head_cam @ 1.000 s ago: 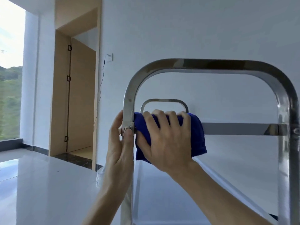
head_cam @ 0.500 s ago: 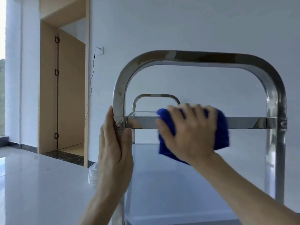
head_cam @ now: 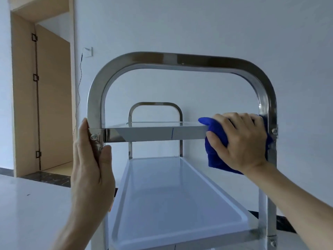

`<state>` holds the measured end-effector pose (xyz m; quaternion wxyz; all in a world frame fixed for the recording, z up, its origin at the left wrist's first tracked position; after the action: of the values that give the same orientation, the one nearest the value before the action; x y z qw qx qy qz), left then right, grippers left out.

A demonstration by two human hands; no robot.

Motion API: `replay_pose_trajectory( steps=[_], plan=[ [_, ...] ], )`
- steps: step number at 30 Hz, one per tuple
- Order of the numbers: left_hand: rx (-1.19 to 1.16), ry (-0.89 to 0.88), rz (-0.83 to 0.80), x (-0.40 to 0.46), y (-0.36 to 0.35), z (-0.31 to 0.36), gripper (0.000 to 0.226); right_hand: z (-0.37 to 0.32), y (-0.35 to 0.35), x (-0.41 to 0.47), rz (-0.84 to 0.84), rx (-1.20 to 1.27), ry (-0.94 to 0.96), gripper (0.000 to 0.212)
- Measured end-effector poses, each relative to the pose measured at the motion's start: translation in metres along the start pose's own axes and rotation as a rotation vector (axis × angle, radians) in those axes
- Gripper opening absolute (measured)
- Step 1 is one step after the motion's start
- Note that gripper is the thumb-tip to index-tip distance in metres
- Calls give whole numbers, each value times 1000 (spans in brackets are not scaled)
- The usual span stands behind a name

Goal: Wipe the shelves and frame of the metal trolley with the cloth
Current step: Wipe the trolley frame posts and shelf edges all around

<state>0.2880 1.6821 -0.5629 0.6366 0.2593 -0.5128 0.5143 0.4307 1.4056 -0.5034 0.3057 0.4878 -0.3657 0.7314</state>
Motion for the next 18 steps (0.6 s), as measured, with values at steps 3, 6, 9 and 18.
replay_pose_trajectory(
  steps=[3, 6, 9, 18],
  plan=[
    [10, -8, 6, -4, -4, 7, 60, -10, 0, 6, 16, -20, -126, 43],
    [23, 9, 4, -5, -5, 9, 60, -73, -4, 19, 35, 53, -106, 42],
    [11, 12, 0, -2, -3, 1, 61, -122, -7, 31, 35, 146, -39, 44],
    [-100, 14, 0, 6, -3, -35, 65, -12, -8, -2, -130, -25, 31, 51]
  ],
)
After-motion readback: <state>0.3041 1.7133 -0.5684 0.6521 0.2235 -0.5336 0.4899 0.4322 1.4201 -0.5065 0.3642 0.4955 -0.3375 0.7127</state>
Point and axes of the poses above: each hand's wrist, its own x-axis towards the middle knuckle, its own y-axis out of the back of the hand, z = x × y, the point moved 10 cm from there along x, towards the middle knuckle, and after that the axes turned 8 degrees about z, right-handed, at the moved point
